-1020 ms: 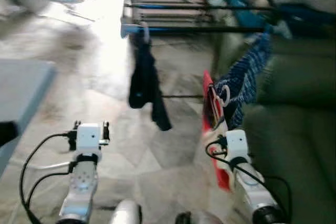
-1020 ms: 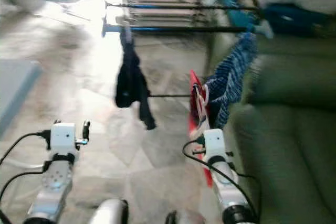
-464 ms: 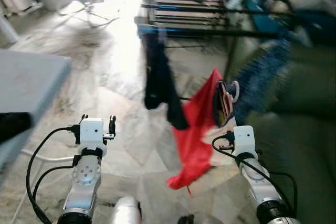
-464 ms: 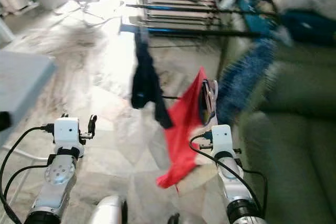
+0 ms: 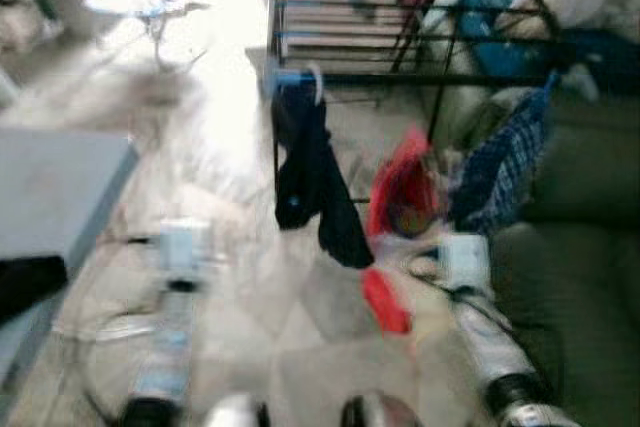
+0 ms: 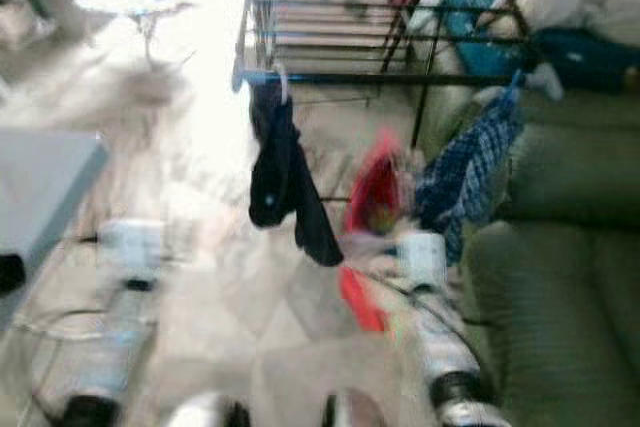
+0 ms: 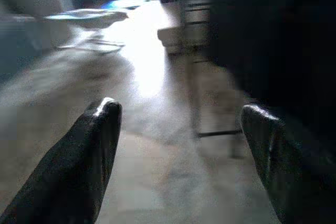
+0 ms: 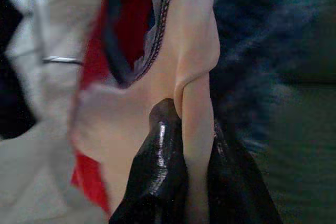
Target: Hang hanger
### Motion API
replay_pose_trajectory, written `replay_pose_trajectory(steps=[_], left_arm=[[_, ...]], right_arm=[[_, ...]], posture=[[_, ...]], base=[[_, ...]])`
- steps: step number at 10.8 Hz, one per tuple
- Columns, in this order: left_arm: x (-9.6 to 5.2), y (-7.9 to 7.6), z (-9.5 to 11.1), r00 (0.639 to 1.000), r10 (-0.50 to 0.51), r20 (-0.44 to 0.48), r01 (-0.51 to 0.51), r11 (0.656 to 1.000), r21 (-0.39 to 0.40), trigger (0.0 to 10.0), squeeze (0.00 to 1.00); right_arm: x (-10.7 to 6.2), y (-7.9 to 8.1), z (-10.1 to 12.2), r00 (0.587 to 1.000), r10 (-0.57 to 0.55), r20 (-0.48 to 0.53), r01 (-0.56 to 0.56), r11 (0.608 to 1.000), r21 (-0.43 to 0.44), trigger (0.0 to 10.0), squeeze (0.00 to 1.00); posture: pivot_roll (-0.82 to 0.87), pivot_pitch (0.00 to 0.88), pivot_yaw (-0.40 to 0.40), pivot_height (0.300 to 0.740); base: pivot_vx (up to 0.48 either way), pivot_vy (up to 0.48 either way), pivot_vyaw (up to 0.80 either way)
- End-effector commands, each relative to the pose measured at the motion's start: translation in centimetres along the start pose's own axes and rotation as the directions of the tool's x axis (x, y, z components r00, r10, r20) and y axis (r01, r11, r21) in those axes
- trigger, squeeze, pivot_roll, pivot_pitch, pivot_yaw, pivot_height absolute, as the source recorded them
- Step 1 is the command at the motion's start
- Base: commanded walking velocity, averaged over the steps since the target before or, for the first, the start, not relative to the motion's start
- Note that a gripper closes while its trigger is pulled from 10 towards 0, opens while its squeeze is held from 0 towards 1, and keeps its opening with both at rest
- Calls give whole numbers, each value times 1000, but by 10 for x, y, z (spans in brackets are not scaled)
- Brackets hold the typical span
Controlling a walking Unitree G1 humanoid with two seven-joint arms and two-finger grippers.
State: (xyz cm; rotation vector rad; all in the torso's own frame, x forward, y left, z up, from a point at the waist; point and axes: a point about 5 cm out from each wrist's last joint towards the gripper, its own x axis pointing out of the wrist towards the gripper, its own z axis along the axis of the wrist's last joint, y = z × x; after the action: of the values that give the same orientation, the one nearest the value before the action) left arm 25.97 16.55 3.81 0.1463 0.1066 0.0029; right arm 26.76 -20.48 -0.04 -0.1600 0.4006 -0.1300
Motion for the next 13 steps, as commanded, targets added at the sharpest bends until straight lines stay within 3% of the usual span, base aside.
replay_pose_trajectory(steps=[1,4,13], left_arm=[[-2,12,-4,1000,15,-11,-15,1000,2,10000,0],[-3,14,-3,1000,-1,2,1,1000,-10,10000,0],[-6,9,-6,996,-86,-12,85,996,-37,10000,0]], right_arm=[[3,-2,14,996,-52,71,50,998,29,10000,0],[4,2,20,995,-32,99,31,999,16,10000,0],[4,-1,41,971,-48,234,49,999,4,10000,0]], posture=[[42,59,-62,740],[47,67,-64,740],[33,78,-50,740]], base=[[0,0,0],[0,0,0],[449,0,0]])
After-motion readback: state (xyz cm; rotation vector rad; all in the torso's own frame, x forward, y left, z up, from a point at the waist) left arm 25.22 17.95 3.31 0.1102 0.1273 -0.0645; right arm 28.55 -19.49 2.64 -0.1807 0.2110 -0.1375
